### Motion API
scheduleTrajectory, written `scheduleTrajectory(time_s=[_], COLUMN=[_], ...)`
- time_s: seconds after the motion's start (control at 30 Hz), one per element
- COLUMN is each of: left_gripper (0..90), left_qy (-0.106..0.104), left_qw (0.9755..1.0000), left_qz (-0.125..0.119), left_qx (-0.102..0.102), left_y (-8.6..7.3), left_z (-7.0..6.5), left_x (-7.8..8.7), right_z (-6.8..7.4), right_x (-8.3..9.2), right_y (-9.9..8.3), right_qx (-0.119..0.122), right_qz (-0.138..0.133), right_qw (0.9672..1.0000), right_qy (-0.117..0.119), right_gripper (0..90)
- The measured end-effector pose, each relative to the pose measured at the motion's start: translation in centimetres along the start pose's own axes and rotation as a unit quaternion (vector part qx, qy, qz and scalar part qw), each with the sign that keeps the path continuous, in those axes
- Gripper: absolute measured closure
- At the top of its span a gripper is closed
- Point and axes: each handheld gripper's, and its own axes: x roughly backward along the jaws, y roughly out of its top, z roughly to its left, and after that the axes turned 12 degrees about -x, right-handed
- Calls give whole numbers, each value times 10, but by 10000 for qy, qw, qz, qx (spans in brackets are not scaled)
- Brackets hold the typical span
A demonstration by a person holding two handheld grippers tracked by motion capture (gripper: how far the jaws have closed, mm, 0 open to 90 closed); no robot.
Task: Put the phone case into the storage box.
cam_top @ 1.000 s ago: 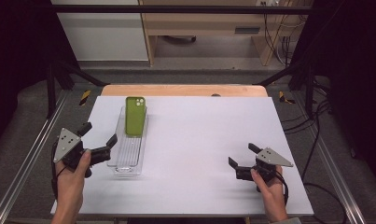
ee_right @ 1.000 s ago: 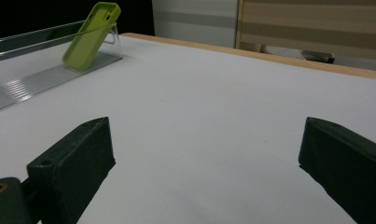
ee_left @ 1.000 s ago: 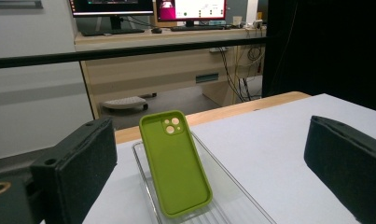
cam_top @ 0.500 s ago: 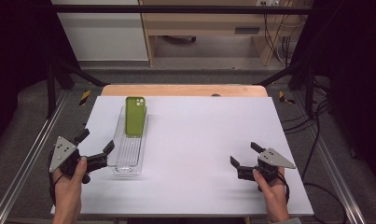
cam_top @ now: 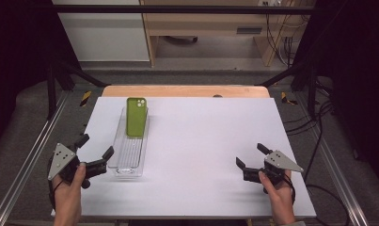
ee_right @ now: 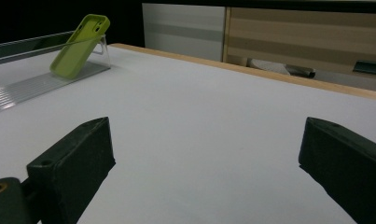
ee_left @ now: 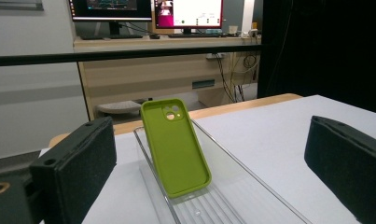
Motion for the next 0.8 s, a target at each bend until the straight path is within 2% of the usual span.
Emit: scheduleTrajectory(time_s=[0.4,0.8], left_gripper=[16,16], left_qy=[-52,-113], left_qw=[10000,9999], left_qz=[-38,-21], left_qx=[65,-51], left_y=[-13,-23], left_z=[0,-4], left_x=[3,3], right_z=[-4,-8], right_x=[3,7], right_y=[1,1], right_qx=[82,133], right_qz=[-64,-86], right_qw=[9999,9998], right_qy=[-53,-90], right_gripper=[30,29])
